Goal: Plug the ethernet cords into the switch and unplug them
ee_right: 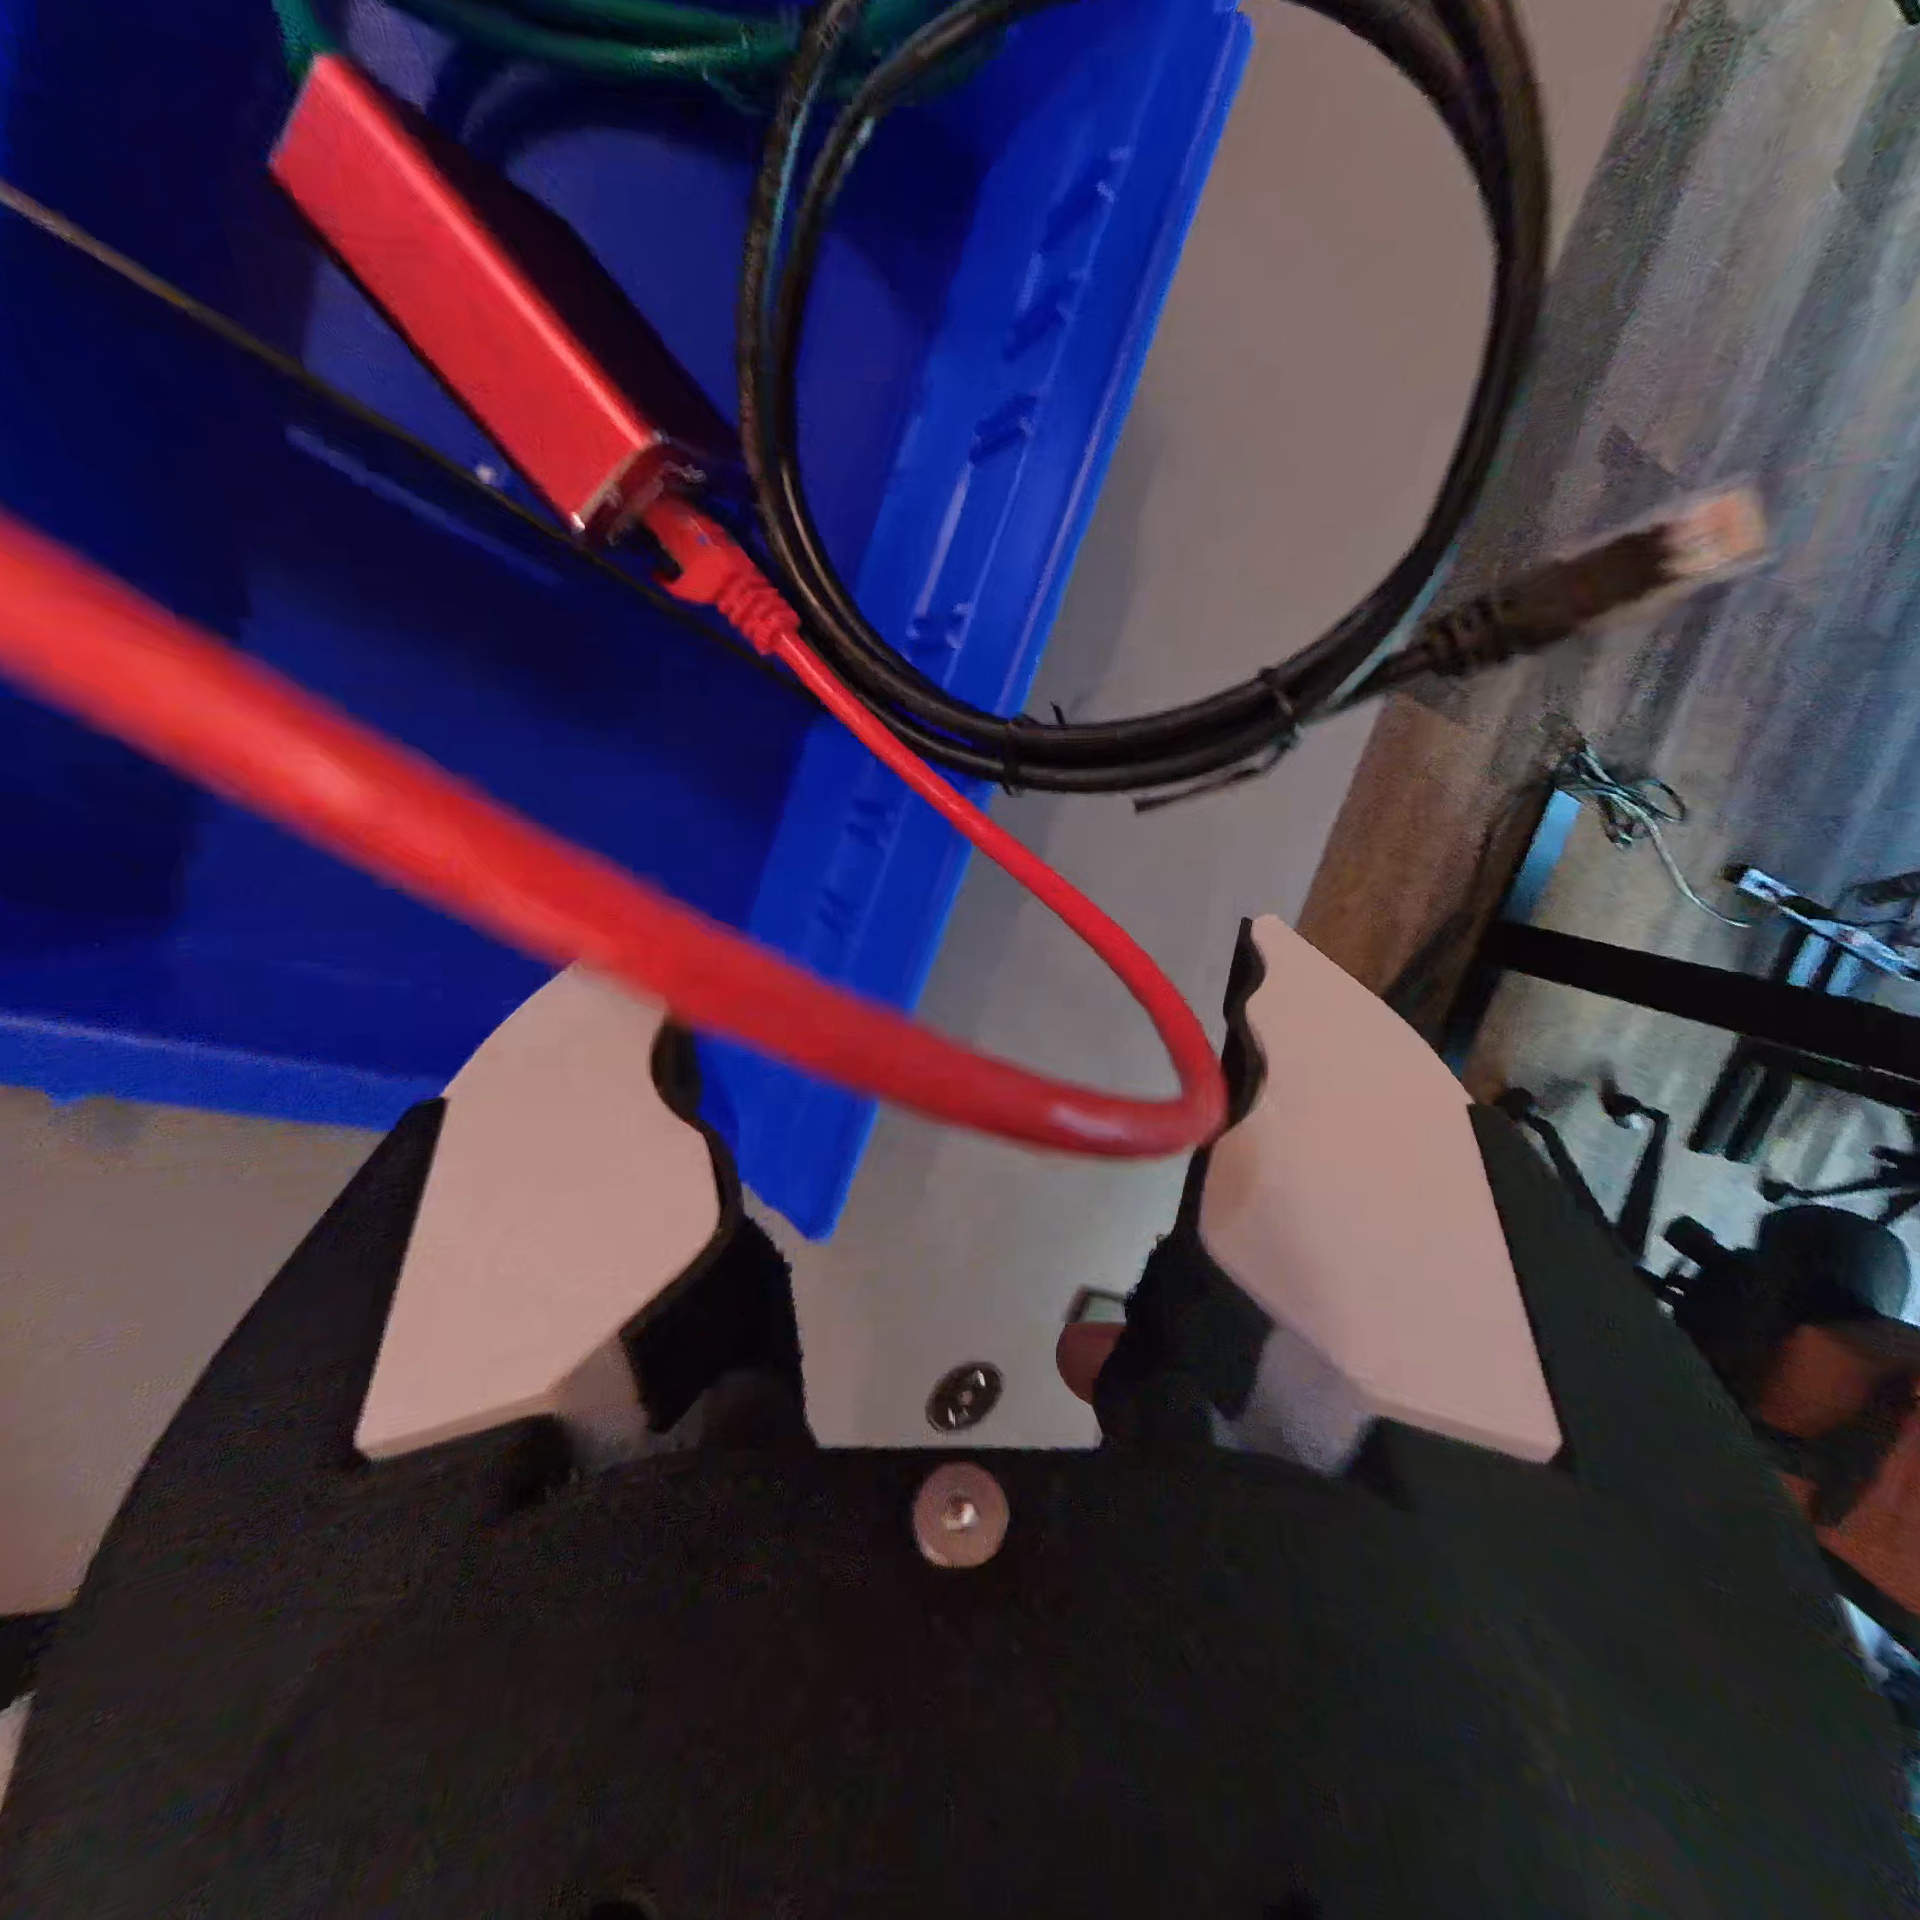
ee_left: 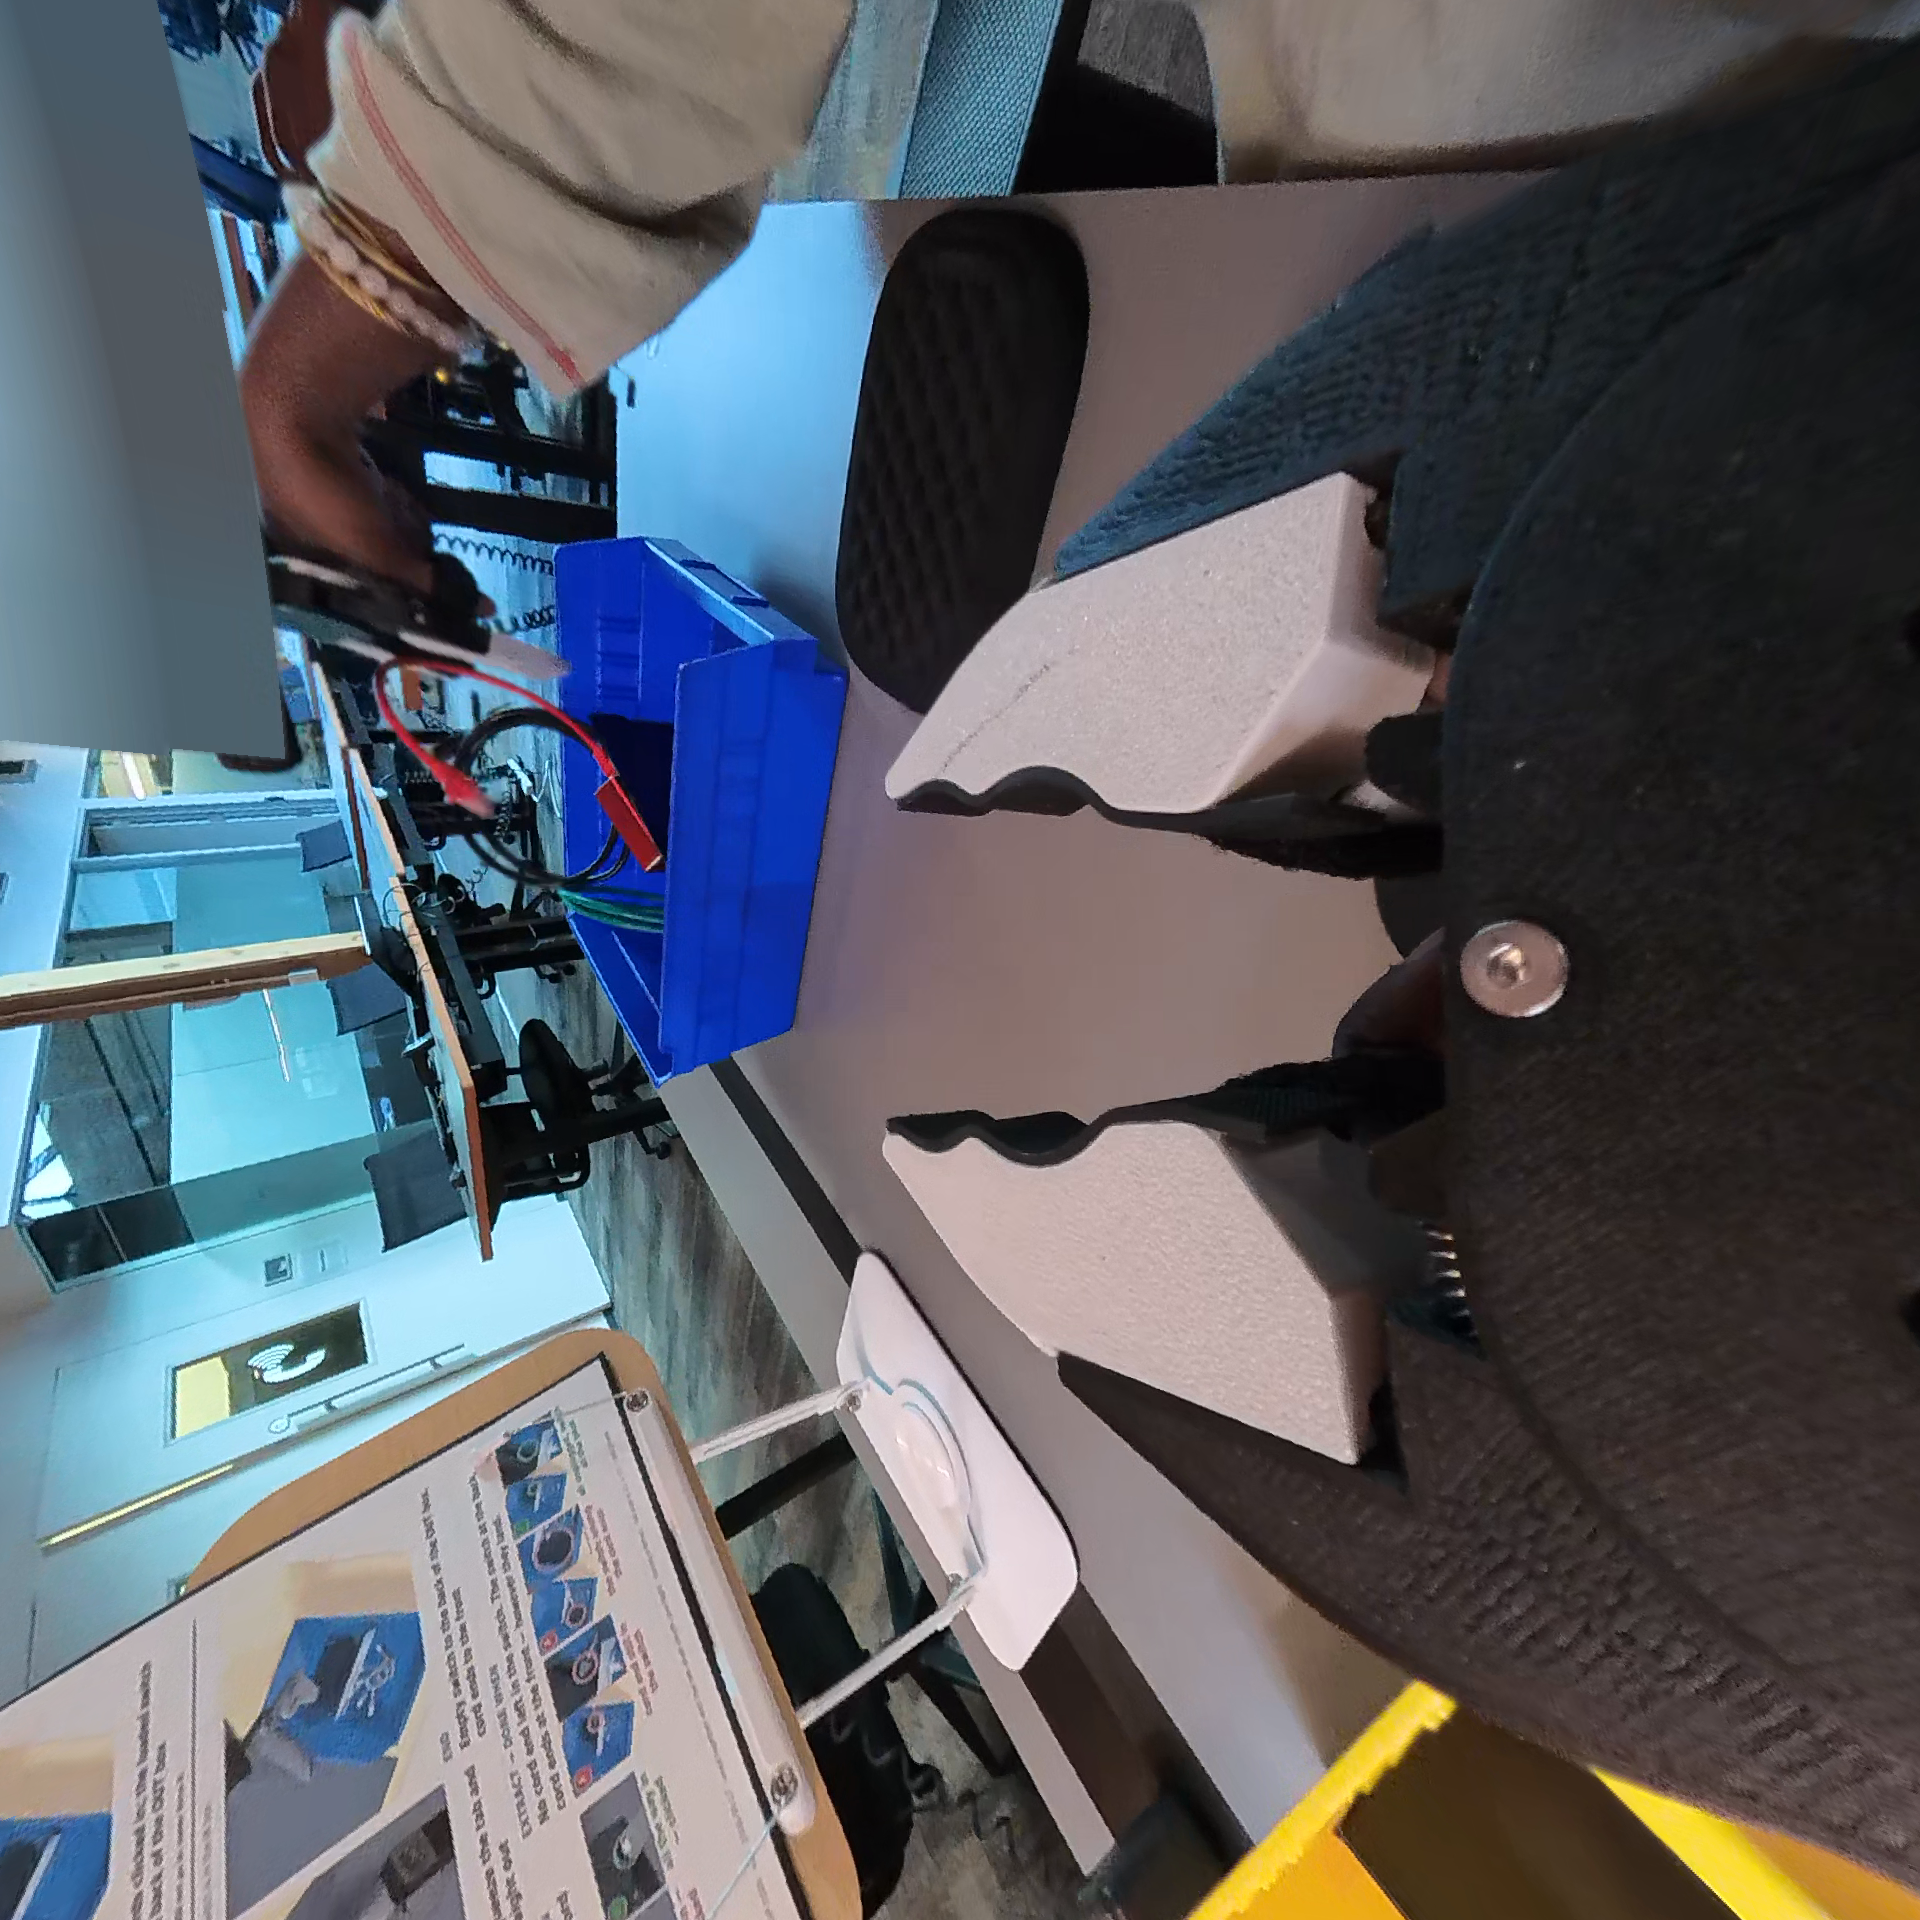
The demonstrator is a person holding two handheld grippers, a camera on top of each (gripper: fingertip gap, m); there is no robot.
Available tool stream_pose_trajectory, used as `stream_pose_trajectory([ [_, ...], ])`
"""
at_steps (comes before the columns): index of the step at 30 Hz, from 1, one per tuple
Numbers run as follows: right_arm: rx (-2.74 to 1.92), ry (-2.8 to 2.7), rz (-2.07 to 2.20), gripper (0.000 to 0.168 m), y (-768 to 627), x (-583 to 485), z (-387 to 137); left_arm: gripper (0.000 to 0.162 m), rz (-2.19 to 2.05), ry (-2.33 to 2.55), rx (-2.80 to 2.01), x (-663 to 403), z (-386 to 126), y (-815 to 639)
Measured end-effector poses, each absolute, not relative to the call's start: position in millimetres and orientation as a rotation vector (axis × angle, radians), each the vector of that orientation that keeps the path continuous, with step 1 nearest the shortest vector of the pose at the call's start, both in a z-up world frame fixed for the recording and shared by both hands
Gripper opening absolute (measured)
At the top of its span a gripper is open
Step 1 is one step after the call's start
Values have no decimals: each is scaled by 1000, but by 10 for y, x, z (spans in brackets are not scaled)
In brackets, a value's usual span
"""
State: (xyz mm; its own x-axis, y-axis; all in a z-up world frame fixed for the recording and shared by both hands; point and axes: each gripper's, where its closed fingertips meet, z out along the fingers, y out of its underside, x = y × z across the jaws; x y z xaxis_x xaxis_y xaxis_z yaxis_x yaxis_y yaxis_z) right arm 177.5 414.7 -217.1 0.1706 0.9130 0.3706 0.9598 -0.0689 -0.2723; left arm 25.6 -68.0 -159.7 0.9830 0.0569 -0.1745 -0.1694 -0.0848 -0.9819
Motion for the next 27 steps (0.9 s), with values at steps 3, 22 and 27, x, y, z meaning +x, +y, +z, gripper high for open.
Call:
stream_pose_trajectory([
  [3,-1983,-1776,-193,104,4115,1934,-2087,55,213,79,-1649,219,-1592,-717],
  [22,-1501,-1510,688,119,2085,1069,-2394,85,539,-438,-1958,-781,-2169,-1363],
  [27,-1576,-1482,672,48,2045,934,-2627,67,506,-493,-2052,-841,-2467,-1377],
])
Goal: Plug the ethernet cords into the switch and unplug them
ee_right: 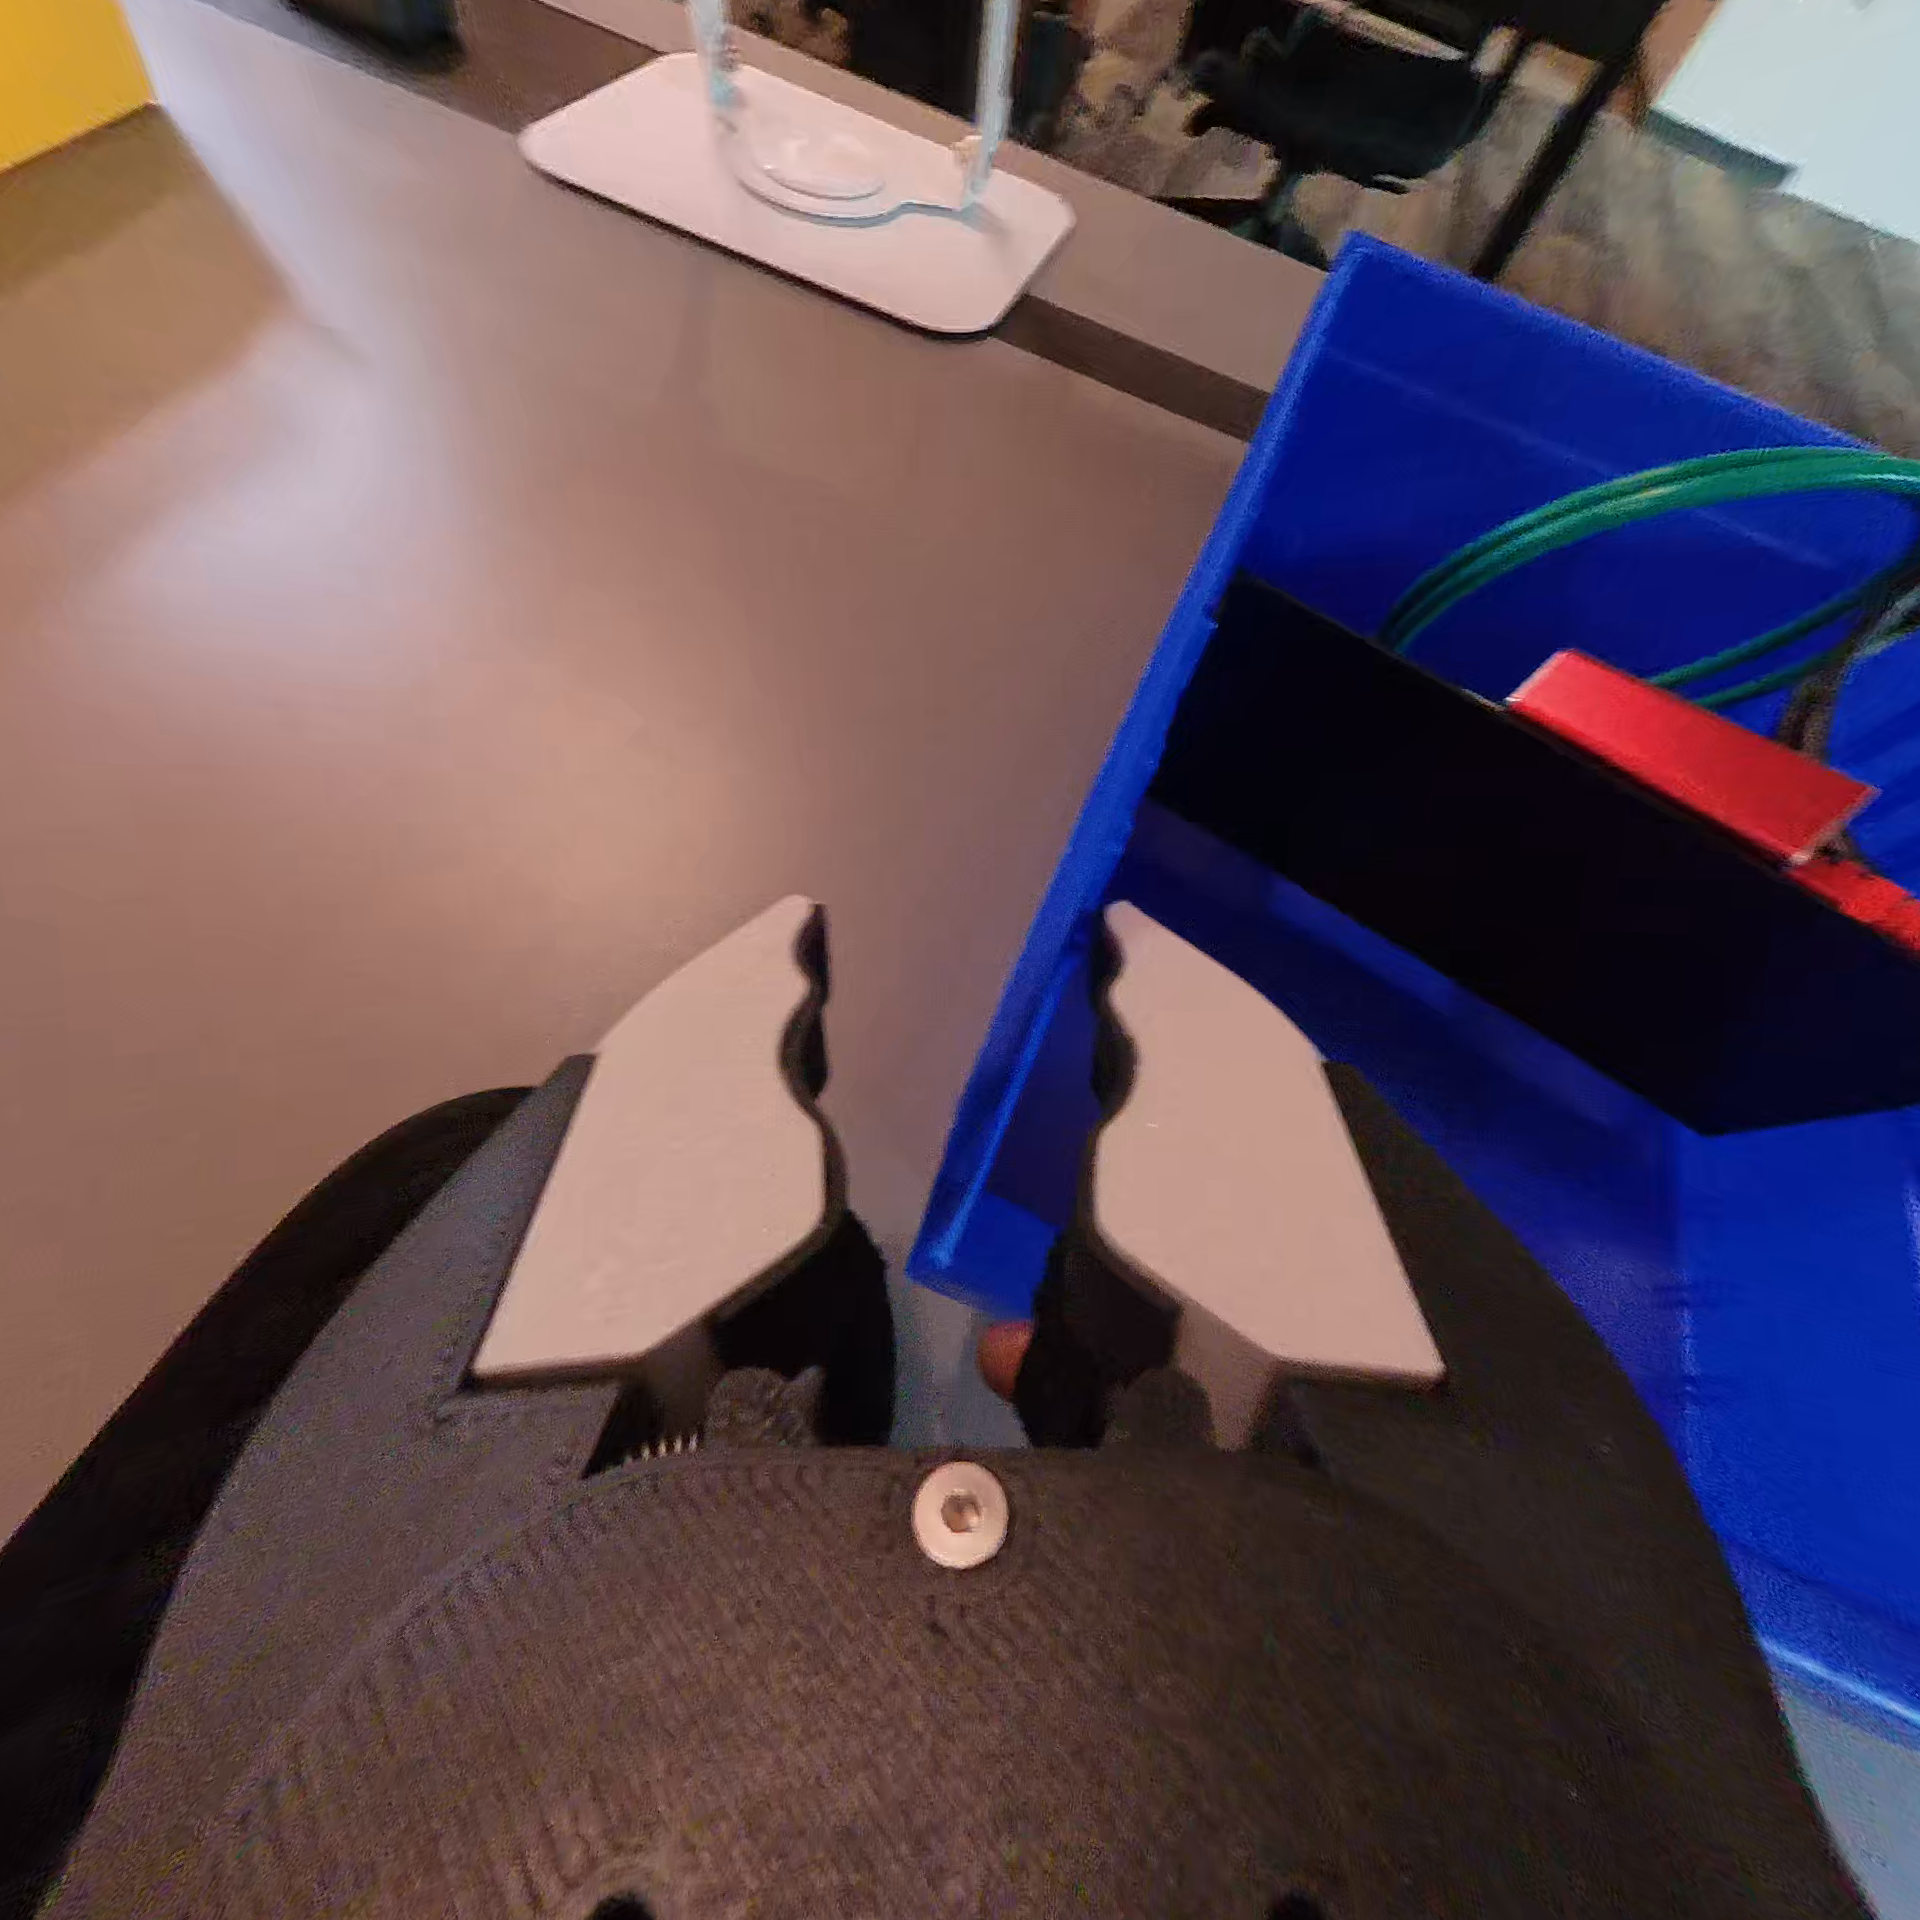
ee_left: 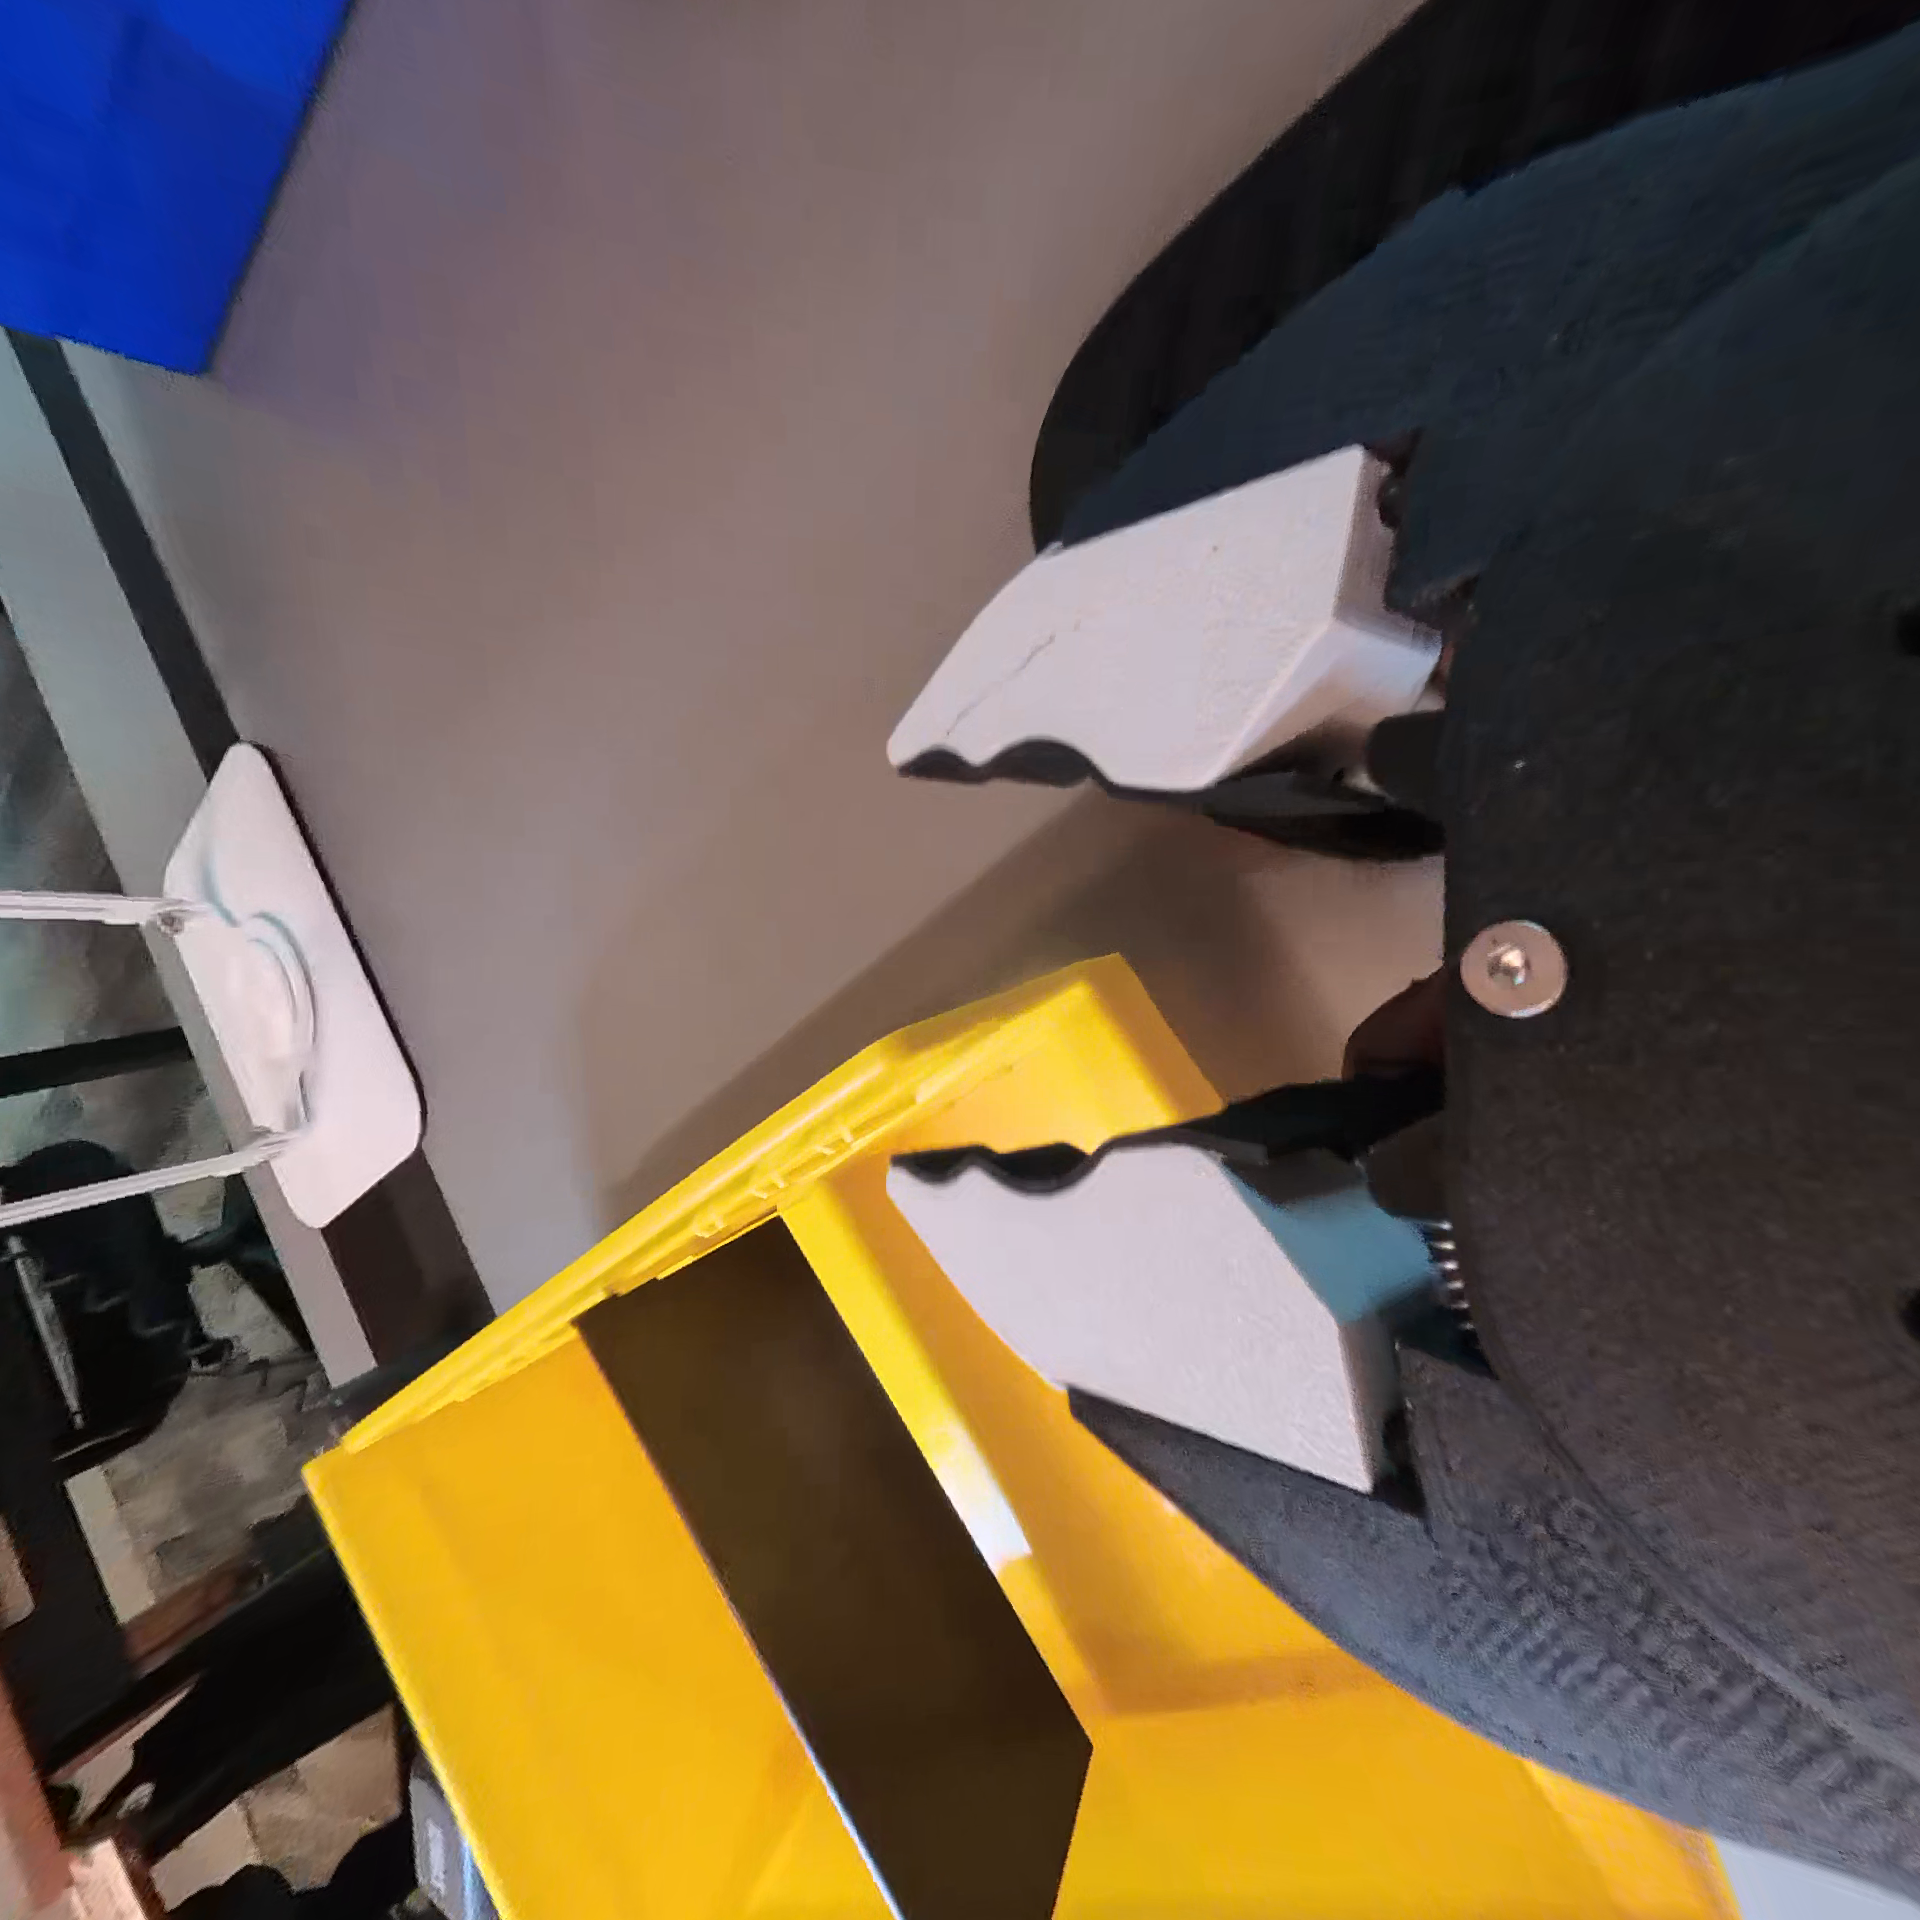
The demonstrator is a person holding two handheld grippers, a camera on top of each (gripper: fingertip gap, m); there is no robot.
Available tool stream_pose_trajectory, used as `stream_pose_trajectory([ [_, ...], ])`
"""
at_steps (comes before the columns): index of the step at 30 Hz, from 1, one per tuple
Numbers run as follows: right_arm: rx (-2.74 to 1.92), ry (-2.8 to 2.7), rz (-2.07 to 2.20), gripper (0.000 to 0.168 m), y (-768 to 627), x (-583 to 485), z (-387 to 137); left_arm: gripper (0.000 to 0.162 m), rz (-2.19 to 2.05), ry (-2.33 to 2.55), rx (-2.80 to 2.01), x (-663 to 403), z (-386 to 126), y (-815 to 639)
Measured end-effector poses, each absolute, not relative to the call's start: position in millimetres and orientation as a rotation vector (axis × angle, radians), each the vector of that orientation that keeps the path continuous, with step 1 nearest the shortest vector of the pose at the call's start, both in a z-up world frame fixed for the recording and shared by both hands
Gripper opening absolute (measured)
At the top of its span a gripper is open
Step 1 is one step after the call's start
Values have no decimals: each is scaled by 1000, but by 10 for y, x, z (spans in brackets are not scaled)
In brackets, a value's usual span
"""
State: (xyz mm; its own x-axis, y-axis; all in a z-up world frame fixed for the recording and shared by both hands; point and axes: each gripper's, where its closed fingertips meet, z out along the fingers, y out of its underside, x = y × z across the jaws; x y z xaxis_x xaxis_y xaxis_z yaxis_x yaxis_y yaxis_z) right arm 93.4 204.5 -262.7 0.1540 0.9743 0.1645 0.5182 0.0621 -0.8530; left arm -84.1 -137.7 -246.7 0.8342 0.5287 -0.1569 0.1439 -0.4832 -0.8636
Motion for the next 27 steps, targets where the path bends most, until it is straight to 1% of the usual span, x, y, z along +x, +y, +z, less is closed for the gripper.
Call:
stream_pose_trajectory([
  [2,-1563,-1441,545,17,2181,949,-2614,39,538,-506,-2023,-894,-2493,-1366],
  [4,-1517,-1489,468,16,2168,918,-2616,14,611,-520,-1992,-974,-2482,-1392],
  [9,-1422,-1560,345,16,1997,758,-2620,17,513,-461,-1946,-854,-2481,-1199],
  [17,-1375,-1616,575,18,1373,431,-2609,19,450,-331,-1944,-645,-2490,-916],
  [27,-1193,-1798,802,20,317,9,-2595,19,461,-348,-1906,-646,-2489,-881],
])
